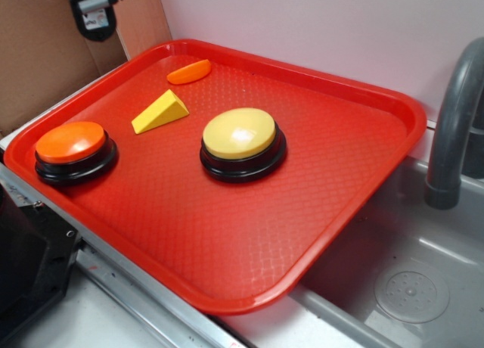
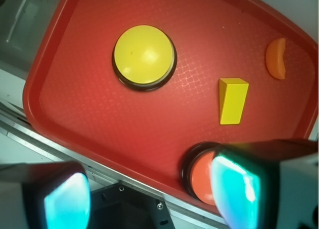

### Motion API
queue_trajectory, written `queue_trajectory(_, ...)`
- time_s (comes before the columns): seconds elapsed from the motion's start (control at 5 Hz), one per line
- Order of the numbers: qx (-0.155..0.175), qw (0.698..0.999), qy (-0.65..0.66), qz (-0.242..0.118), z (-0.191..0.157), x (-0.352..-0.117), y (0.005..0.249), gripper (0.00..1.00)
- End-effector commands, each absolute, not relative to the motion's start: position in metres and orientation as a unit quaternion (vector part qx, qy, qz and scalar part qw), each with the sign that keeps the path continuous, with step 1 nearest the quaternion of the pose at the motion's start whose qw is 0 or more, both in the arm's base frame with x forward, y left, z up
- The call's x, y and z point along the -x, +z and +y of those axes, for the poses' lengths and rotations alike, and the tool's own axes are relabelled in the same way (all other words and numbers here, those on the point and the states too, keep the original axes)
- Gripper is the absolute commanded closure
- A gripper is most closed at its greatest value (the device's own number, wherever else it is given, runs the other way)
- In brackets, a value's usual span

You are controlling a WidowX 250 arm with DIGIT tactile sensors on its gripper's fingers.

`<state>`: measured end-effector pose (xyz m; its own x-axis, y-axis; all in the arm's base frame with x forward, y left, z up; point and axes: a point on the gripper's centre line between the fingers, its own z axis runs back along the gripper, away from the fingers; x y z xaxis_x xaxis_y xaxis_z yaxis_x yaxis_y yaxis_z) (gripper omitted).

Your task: Push the yellow button.

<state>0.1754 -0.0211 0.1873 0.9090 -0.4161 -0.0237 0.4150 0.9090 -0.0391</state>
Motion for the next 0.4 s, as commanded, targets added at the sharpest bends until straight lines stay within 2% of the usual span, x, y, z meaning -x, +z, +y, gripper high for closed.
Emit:
queue_trajectory(0.0, 0.006, 0.975, -0.222, 0.004, -0.0234, -0.1687, 0.1936, 0.0)
queue_trajectory(0.2, 0.004, 0.976, -0.217, 0.01, -0.0226, -0.165, 0.1943, 0.0)
